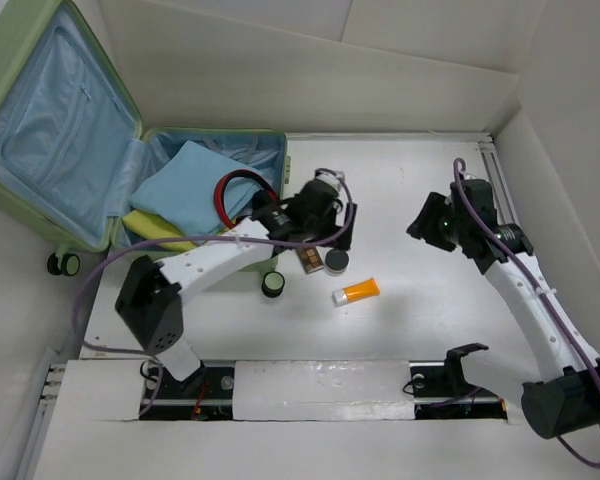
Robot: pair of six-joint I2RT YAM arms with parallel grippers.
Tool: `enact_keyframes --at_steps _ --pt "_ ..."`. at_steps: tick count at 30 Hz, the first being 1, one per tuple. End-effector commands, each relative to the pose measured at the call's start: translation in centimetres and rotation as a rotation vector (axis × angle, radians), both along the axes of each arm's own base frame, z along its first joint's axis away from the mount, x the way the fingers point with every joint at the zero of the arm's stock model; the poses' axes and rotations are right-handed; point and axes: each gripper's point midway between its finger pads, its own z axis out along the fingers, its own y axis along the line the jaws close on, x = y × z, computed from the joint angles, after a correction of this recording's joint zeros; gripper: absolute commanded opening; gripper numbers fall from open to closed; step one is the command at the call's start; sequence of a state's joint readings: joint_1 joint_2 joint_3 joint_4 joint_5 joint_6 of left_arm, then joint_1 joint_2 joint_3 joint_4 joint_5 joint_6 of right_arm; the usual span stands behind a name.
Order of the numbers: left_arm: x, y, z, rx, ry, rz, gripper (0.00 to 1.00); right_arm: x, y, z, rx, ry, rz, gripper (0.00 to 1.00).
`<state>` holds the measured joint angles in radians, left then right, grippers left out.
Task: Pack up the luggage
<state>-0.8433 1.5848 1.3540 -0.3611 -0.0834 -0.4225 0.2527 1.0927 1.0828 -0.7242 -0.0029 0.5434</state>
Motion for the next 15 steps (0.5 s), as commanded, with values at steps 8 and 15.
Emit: enact_keyframes --at_steps 8,15 --pt "0.8 -3.2 -8.6 0.160 0.074 -0.046 0.92 -4.7 -0.8 -3.2 0.077 0.098 -0.007 0.60" --pt "1.2 -4.2 -11.8 0.232 0.075 -0.085 0.92 -6.5 -0.8 -3.9 0.090 0.103 0.007 0.60"
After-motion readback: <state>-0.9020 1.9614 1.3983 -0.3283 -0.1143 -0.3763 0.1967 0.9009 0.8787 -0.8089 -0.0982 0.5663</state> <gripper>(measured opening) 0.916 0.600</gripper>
